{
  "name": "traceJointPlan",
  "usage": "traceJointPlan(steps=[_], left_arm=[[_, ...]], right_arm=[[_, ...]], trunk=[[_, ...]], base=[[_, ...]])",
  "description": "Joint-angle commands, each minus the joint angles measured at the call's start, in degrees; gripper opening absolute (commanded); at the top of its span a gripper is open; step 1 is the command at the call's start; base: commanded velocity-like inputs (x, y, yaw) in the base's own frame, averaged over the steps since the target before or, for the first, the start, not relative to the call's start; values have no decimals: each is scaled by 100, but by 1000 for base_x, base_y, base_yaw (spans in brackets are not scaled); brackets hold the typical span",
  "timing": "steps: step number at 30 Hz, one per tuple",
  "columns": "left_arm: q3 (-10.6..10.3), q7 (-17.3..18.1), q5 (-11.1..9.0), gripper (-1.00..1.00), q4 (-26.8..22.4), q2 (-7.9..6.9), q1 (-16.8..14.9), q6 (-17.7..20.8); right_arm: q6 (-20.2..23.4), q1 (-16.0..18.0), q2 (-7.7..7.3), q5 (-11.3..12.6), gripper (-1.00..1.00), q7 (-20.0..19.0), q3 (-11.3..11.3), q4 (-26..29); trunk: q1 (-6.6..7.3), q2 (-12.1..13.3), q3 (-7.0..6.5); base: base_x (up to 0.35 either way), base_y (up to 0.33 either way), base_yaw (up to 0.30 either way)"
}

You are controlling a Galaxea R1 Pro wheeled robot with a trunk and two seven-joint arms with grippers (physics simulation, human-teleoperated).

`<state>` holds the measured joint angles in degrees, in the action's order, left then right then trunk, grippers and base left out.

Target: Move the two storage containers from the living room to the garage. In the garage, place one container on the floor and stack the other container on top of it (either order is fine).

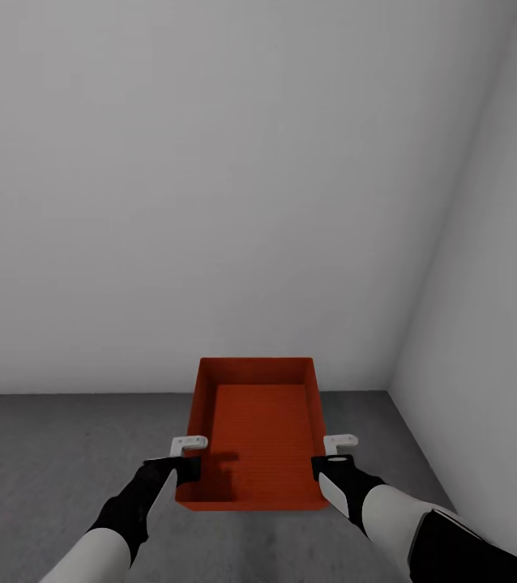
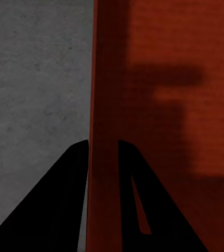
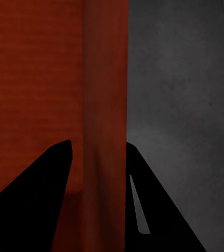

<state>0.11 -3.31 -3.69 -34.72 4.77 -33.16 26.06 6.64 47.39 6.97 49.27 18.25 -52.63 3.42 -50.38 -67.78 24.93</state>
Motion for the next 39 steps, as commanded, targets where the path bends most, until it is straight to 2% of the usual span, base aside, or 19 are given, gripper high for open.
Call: traceJointPlan(steps=[1, 18, 39], left_arm=[[-328, -56, 167, -100, 0, -2, 2, 22], [-328, -56, 167, -100, -1, -2, 2, 22], [-328, -56, 168, -100, 26, -2, 2, 22]], right_arm=[[35, 8, -3, -23, -100, 188, 16, 0], [30, 8, -3, -23, -100, 179, 7, 0], [30, 8, -3, -23, -100, 179, 11, 0]], trunk=[[-23, -46, 27], [-396, -728, 354], [-857, -1570, 884]], base=[[0, 0, -3], [0, 0, 157], [0, 0, 5]])
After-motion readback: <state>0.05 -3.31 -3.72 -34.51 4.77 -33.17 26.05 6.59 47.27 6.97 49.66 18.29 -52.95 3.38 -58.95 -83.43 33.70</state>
